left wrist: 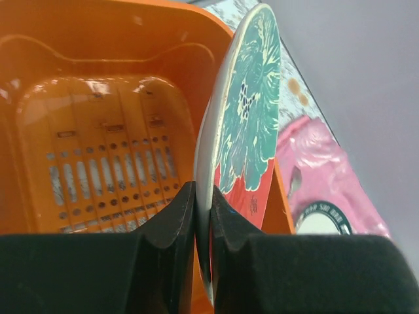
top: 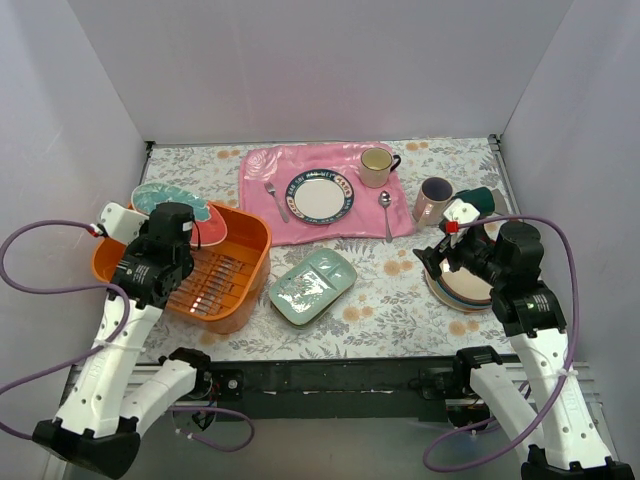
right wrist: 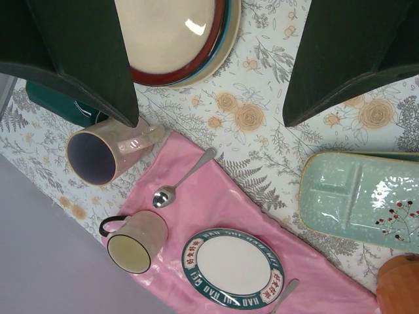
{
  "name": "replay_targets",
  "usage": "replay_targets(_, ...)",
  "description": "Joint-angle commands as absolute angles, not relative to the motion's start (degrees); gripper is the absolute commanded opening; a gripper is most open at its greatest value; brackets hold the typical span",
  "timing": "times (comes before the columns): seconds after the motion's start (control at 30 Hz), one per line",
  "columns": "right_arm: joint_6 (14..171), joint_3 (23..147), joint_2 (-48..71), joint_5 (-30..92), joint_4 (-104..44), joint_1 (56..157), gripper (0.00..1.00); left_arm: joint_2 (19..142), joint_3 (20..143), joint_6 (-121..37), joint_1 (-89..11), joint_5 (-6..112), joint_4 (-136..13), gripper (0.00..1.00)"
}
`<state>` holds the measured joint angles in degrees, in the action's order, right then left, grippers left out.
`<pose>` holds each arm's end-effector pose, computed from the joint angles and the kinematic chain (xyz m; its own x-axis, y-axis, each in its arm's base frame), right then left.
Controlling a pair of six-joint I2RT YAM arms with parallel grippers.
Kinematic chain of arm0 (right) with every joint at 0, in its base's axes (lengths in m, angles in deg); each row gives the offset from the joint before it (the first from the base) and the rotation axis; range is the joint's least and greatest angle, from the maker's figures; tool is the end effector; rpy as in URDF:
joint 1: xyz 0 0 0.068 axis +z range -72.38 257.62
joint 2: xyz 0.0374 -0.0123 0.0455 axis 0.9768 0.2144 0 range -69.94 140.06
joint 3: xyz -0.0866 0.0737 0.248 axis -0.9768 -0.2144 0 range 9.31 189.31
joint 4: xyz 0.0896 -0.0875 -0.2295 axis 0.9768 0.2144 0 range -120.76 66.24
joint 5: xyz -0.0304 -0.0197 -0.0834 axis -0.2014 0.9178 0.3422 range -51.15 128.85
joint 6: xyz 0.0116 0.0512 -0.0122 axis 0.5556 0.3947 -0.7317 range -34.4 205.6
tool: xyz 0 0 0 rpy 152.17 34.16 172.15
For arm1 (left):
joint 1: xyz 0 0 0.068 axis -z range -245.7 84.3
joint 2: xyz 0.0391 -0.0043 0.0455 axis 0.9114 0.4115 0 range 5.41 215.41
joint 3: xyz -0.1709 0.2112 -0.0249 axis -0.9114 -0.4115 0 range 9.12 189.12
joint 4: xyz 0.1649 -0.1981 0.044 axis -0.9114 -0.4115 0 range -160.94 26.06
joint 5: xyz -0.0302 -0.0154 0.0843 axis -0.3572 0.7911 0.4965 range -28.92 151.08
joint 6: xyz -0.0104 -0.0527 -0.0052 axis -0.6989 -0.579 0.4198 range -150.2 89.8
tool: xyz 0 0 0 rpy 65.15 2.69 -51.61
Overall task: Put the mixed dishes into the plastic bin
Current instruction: Place the plate in the plastic bin.
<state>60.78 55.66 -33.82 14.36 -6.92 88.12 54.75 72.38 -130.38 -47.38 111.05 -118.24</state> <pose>0.1356 0.0401 0.3467 0.0260 -0.3837 -0.9231 -0.6072 0.7275 -0.3195 0.1463 -0.0198 0.3681 0.4548 -0.8174 -0.3536 -0.5431 0.0601 -0.8375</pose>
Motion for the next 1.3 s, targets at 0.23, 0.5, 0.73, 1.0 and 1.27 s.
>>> replay_targets(0.23, 59.8, 55.4, -34.1, 14.7, -8.3, 88.0, 0.99, 52.3, 65.5, -130.8, -68.3, 96.7, -106.7, 0.00)
replay_targets(0.5, 60.1, 54.2, -34.2, 14.6, -8.5, 88.0, 0.99, 54.7, 60.6, -131.2, -76.2, 88.2, -101.6, 0.00)
replay_targets(0.73, 60.6, 53.2, -34.0, 14.1, -9.6, 87.9, 0.99, 56.1, 57.0, -133.7, -79.1, 85.1, -97.5, 0.00)
replay_targets(1.0, 61.0, 51.9, -34.5, 13.9, -10.5, 87.9, 0.99, 57.3, 54.4, -135.4, -81.2, 83.6, -95.6, 0.09)
replay_targets(1.27, 62.8, 50.5, -35.2, 13.2, -11.7, 87.8, 0.99, 57.7, 51.7, -135.1, -81.9, 83.7, -96.1, 0.27)
